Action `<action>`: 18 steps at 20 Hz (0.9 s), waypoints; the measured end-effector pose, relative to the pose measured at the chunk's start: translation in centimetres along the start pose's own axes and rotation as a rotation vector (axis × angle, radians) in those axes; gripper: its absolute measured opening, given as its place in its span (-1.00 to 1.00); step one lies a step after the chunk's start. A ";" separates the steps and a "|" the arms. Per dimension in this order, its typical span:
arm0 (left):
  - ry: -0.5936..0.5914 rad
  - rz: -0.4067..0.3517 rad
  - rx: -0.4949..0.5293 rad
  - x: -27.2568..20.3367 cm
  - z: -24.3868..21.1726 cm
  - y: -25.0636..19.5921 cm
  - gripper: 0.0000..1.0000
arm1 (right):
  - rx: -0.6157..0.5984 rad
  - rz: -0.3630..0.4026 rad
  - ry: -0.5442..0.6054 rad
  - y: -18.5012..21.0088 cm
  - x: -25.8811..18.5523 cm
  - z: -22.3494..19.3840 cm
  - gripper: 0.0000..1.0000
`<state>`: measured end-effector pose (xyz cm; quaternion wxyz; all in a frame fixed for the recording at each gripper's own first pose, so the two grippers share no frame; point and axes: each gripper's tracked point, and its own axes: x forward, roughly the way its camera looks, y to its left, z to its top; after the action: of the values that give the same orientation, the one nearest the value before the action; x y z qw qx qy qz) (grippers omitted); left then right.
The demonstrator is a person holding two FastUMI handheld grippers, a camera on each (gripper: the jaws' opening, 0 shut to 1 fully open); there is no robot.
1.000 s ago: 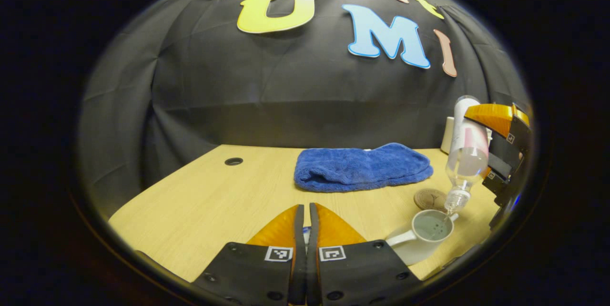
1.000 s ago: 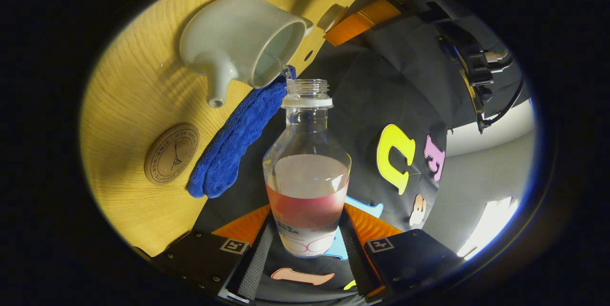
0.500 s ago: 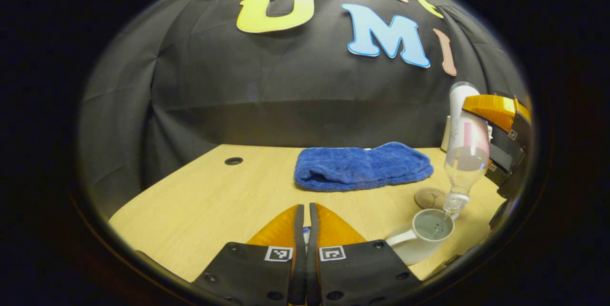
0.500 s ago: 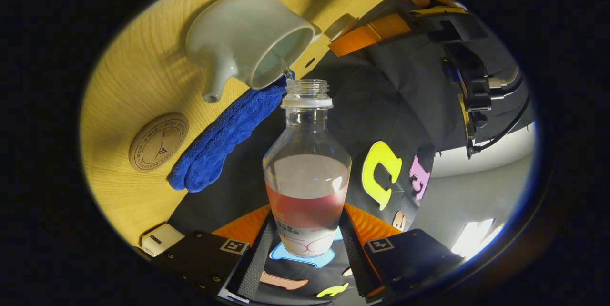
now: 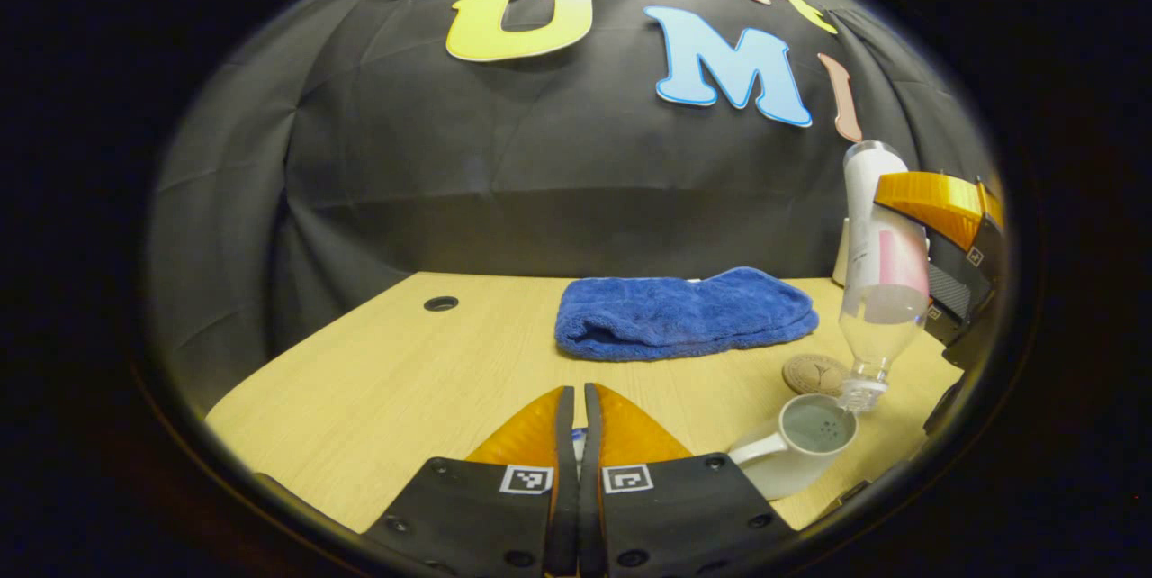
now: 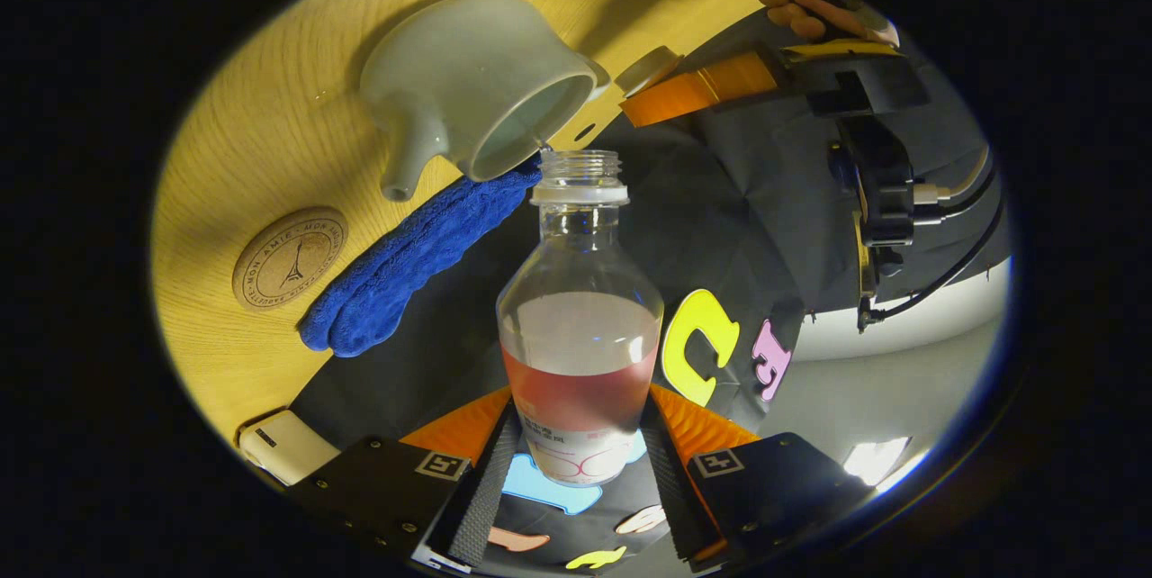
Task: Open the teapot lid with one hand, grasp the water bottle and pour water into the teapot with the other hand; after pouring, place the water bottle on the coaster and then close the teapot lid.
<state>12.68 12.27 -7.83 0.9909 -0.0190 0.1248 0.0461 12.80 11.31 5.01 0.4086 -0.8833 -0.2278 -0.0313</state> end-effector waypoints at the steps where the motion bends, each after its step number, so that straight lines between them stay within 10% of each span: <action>1: 0.000 0.000 0.001 0.0 0.1 0.1 -0.87 | -0.001 0.002 0.001 0.1 -0.1 0.0 0.50; 10: 0.003 0.002 0.002 0.0 -0.2 0.1 -0.87 | 0.129 0.055 0.038 1.2 -0.3 -0.3 0.50; 18: 0.005 -0.001 -0.002 0.1 -0.4 0.0 -0.87 | 0.836 0.258 0.118 5.5 -2.7 -0.2 0.52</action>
<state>12.72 12.31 -8.22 0.9906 -0.0203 0.1274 0.0460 12.76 7.05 0.53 0.7439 -0.6598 -0.0848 0.0644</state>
